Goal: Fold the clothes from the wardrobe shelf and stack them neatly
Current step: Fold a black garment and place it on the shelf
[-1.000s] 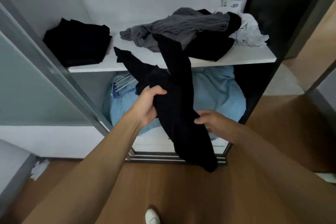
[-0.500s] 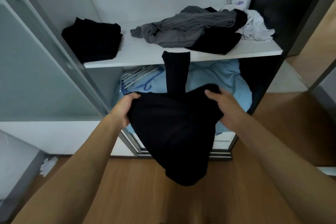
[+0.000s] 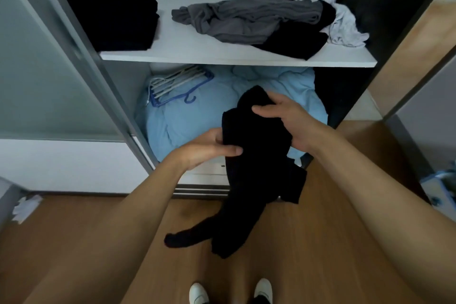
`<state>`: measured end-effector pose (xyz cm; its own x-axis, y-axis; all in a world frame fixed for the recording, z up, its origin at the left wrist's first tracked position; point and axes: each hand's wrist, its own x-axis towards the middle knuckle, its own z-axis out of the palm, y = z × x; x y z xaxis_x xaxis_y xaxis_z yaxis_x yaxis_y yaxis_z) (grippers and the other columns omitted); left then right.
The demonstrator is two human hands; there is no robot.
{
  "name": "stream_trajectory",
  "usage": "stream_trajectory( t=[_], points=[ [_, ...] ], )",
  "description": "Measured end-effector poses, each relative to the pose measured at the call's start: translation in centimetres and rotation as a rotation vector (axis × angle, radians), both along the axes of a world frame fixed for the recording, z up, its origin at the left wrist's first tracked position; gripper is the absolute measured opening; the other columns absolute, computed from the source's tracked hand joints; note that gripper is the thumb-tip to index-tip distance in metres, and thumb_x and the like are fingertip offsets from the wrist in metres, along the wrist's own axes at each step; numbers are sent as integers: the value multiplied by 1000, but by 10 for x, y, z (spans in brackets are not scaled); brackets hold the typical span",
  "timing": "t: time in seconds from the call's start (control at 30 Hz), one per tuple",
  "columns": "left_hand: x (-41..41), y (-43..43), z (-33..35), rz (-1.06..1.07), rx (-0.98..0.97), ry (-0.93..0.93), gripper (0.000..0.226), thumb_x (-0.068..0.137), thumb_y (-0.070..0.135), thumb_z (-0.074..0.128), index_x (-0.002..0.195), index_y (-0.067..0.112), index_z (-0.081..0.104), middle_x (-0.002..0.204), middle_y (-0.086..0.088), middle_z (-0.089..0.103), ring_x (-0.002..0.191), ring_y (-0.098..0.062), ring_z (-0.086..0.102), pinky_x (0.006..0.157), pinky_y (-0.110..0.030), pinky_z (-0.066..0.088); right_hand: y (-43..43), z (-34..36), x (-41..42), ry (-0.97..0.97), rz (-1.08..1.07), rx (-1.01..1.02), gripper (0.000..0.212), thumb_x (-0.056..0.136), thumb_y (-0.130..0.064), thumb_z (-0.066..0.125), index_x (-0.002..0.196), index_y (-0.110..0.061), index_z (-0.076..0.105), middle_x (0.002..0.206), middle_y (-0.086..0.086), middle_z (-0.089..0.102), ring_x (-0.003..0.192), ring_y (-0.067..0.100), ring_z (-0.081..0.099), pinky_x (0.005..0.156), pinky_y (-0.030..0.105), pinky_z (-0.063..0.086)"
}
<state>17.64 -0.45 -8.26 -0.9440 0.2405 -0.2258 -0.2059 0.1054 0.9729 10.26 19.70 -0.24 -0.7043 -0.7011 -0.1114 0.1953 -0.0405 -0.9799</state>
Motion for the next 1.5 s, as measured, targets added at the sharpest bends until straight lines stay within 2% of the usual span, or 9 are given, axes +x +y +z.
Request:
stream_trajectory(
  t=[0.13,0.37,0.53,0.67,0.8,0.93,1.17,1.33,1.5],
  points=[
    [-3,9,17,-45,79,30,40,72,25,83,110,29,73,118,-1,72,117,-19,64,105,-29,46,4,1,7,0,60,47,12,78,-16,65,77,-21,76,77,1,73,74,14,71,66,23,57],
    [15,15,-15,-196,18,-107,60,75,33,83,130,32,59,133,6,64,127,-11,56,116,-37,35,7,-4,13,-81,-104,-121,12,95,-16,59,96,-20,71,84,1,72,80,16,70,77,29,56],
    [16,17,-2,44,532,-119,70,68,44,88,127,16,63,126,-6,68,119,-20,63,101,-32,49,4,-10,21,-81,-14,-116,18,94,-15,59,101,-24,72,95,0,75,92,17,72,82,28,57],
    [16,13,11,10,671,-154,58,80,56,72,129,25,66,129,-3,67,120,-18,62,95,-32,51,5,-12,19,-66,1,-78,20,92,-13,61,102,-25,74,100,0,77,95,16,73,79,24,57],
    [26,8,2,1,605,-265,67,72,59,78,129,26,66,134,-5,64,124,-22,59,107,-39,45,5,-18,15,-30,-49,-31,20,94,-12,63,103,-26,73,98,-3,77,92,13,73,76,21,56],
    [33,10,3,-38,529,-251,59,73,48,83,122,17,71,125,-7,68,118,-20,63,98,-29,50,3,-24,14,10,-57,12,22,95,-13,62,109,-27,71,104,-3,77,100,14,72,81,21,56],
    [30,5,11,21,792,-230,50,82,32,76,127,12,66,117,-9,70,108,-22,67,92,-33,53,-2,-21,13,138,39,173,22,92,-8,65,107,-23,72,99,-2,76,94,14,72,82,24,57],
    [31,4,8,-33,826,-214,55,92,39,63,138,12,53,124,-11,64,111,-25,64,92,-37,52,1,-19,12,252,153,331,21,92,-7,65,95,-28,72,88,-7,75,84,10,71,81,24,56],
    [30,2,2,10,496,-281,48,89,44,66,129,19,65,129,-10,66,117,-22,64,89,-28,54,-10,-35,17,288,-22,330,17,97,-21,63,101,-36,68,99,-13,74,94,4,71,86,16,55]
  ],
)
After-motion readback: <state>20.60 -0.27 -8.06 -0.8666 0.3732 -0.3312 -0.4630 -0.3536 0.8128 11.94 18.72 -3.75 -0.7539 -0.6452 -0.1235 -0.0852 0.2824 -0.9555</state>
